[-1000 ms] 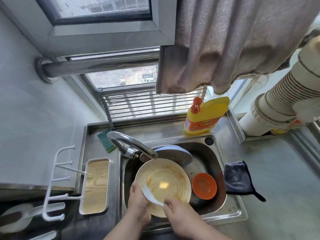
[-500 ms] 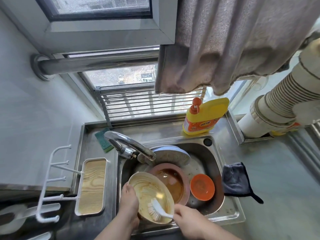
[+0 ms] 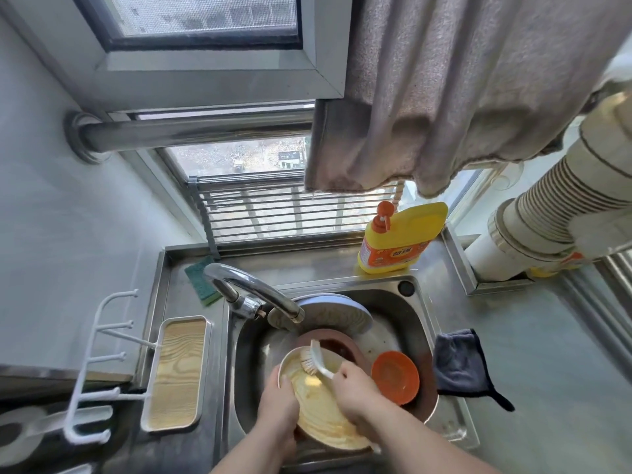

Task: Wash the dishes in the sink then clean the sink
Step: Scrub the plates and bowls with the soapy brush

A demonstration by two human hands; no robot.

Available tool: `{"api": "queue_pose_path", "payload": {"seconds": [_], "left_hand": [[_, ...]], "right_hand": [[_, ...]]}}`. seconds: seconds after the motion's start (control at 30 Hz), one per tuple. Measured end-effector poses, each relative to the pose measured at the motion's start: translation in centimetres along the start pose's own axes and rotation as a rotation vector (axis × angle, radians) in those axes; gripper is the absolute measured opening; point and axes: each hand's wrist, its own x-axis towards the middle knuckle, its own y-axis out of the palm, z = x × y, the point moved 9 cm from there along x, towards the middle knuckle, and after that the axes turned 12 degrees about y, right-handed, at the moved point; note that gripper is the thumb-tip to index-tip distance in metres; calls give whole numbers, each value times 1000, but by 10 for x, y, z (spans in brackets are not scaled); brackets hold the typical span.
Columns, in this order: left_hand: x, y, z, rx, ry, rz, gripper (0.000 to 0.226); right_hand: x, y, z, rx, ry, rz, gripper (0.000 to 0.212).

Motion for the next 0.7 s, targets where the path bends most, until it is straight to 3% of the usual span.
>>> {"api": "queue_pose_path", "payload": {"seconds": [0.1, 0.2, 0.4, 0.57, 0.7], "left_hand": [[14, -5, -2, 10, 8, -21, 32], [21, -13, -7, -7, -14, -59, 38], [23, -2, 5, -28, 27, -9, 30], [22, -4, -1, 42, 70, -20, 34], [18, -3, -5, 52, 74, 13, 33]], "right_hand": [[-26, 28, 29, -23, -145, 88, 22], [-33, 32, 32, -53, -171, 88, 22], [4, -1, 19, 215, 109, 33, 27], [-37, 66, 10, 451, 289, 333, 19], [-21, 46, 14, 462, 308, 307, 25]]}}
